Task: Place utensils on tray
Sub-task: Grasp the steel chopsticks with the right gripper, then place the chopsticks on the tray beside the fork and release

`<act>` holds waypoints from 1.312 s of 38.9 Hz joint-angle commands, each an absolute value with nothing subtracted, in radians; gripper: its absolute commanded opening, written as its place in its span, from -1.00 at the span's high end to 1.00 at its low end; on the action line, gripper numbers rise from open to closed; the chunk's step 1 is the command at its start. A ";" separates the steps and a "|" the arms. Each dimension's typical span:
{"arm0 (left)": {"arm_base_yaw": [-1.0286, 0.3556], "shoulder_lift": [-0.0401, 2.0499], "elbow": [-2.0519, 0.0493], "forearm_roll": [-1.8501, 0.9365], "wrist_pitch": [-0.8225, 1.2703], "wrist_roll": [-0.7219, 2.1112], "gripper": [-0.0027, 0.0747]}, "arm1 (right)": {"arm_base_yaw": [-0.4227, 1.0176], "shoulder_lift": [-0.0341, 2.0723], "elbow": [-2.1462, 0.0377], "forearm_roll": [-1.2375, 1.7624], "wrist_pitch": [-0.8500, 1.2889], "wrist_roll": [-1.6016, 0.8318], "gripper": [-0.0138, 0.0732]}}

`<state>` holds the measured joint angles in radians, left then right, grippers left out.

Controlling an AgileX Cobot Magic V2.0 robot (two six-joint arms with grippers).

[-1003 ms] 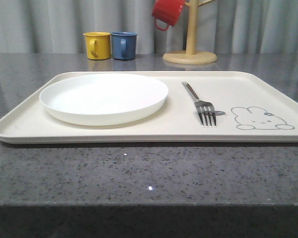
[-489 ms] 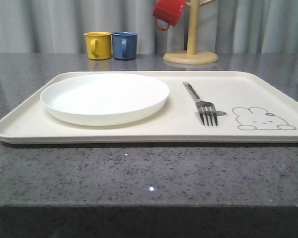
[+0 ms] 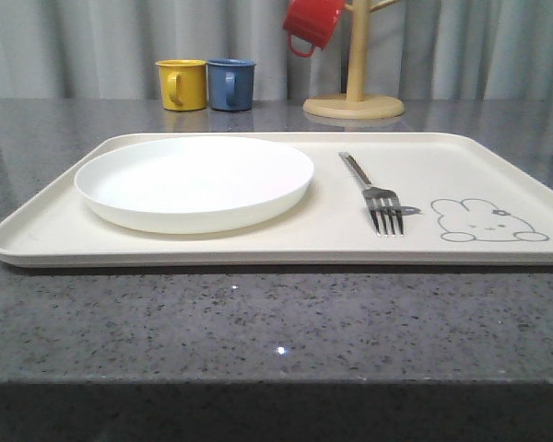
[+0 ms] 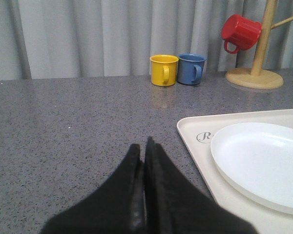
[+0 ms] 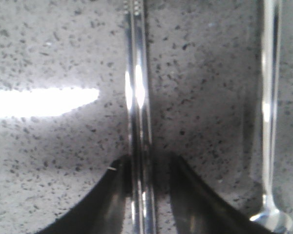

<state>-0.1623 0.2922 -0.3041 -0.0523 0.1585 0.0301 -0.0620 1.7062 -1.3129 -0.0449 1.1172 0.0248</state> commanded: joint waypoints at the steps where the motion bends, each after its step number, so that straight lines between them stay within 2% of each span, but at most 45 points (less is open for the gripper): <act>1: -0.170 0.297 -0.334 -0.061 0.074 0.022 0.98 | -0.068 1.687 -1.334 -0.040 1.104 0.013 0.31; 7: -0.170 0.297 -0.334 -0.061 0.074 0.022 0.98 | -0.068 1.669 -1.343 -0.040 1.129 0.013 0.60; 11: -0.170 0.297 -0.334 -0.061 0.074 0.022 0.98 | -0.068 1.639 -1.343 -0.040 1.141 0.013 0.72; 20: -0.170 0.297 -0.334 -0.061 0.074 0.022 0.98 | -0.058 1.554 -1.415 0.000 1.259 0.042 0.72; 25: -0.170 0.297 -0.334 -0.061 0.074 0.022 0.98 | 0.001 1.525 -1.482 0.007 1.336 0.098 0.72; 40: -0.170 0.297 -0.334 -0.061 0.074 0.022 0.98 | 0.326 1.611 -1.517 0.030 1.261 0.331 0.71; 51: -0.170 0.297 -0.334 -0.061 0.074 0.022 0.98 | 0.370 1.711 -1.517 0.030 1.218 0.423 0.71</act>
<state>-0.1623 0.2922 -0.3041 -0.0523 0.1585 0.0301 0.3715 1.7382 -1.4850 0.0398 1.2323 0.4026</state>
